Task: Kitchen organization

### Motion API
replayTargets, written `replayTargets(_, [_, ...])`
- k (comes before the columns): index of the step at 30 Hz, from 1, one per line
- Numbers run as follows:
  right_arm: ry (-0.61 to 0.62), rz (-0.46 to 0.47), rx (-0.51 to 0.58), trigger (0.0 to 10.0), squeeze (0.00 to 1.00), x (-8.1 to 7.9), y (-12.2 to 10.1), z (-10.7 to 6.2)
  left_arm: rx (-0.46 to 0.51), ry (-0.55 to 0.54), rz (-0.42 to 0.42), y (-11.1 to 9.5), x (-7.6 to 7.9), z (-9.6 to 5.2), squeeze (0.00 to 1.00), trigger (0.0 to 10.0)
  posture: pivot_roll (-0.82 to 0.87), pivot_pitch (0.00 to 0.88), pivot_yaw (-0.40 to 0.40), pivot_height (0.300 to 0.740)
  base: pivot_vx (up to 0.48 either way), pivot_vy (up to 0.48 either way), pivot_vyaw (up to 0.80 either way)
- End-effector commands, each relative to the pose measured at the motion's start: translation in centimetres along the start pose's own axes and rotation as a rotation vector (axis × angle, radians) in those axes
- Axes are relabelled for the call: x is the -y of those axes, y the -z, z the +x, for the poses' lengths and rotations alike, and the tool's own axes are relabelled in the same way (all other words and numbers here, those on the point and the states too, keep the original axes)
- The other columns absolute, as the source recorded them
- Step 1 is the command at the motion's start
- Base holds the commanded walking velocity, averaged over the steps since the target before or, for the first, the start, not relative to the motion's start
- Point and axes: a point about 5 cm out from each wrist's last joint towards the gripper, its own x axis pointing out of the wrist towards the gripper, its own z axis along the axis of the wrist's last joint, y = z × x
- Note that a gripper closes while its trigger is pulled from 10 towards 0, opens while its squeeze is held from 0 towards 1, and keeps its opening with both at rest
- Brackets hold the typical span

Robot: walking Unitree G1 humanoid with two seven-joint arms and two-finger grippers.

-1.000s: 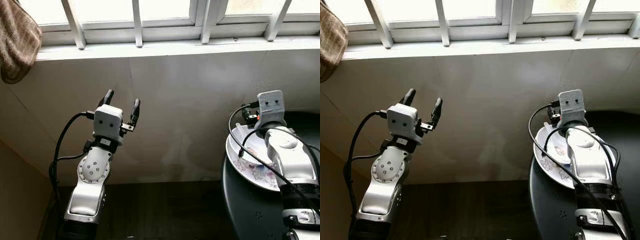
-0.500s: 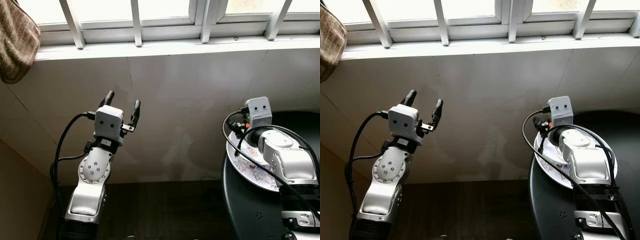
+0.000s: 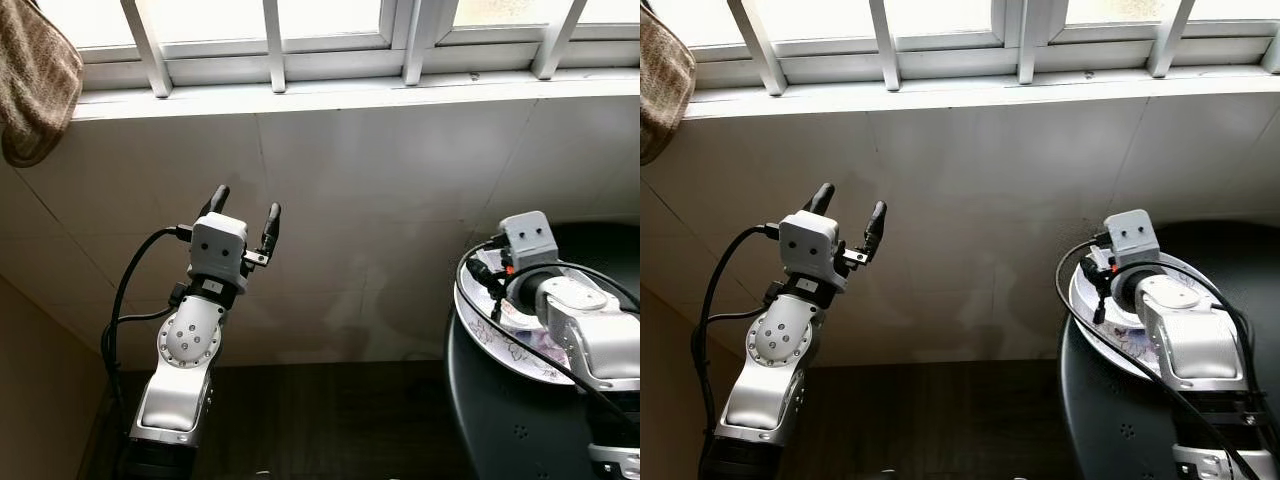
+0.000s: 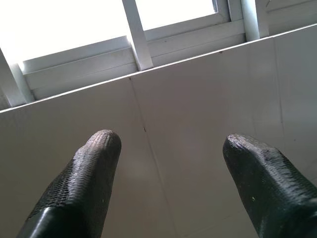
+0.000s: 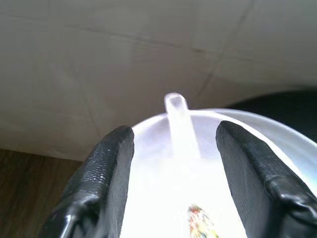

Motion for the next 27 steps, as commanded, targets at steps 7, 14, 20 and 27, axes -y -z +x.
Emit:
replayTargets(7, [-0.014, 0.034, -0.042, 10.0, 0.00, -0.3, 1.3, 0.0, -0.002, 0.023, 0.008, 0.1, 0.4, 0.2, 0.00, 10.0, -0.04, 0.034, 0.023, 0.740, 0.000, 0.000, 0.00])
replayTargets(14, [0.021, 0.026, -0.072, 10.0, 0.00, 0.5, 2.4, 1.1, -0.004, 0.022, 0.010, 0.2, 0.3, 0.2, 0.00, 10.0, -0.04, 0.031, 0.023, 0.740, 0.000, 0.000, 0.00])
replayTargets(20, [0.083, -0.014, -0.083, 10.0, 0.00, 1.8, 3.1, 1.8, -0.006, 0.019, 0.014, 0.2, 0.3, 0.2, 0.00, 10.0, -0.03, 0.027, 0.020, 0.740, 0.000, 0.000, 0.00])
replayTargets(27, [0.070, -0.010, -0.076, 10.0, 0.00, 1.7, 3.8, 2.9, -0.007, 0.022, 0.014, 0.3, 0.4, 0.2, 0.00, 10.0, -0.02, 0.018, 0.019, 0.740, 0.000, 0.000, 0.00])
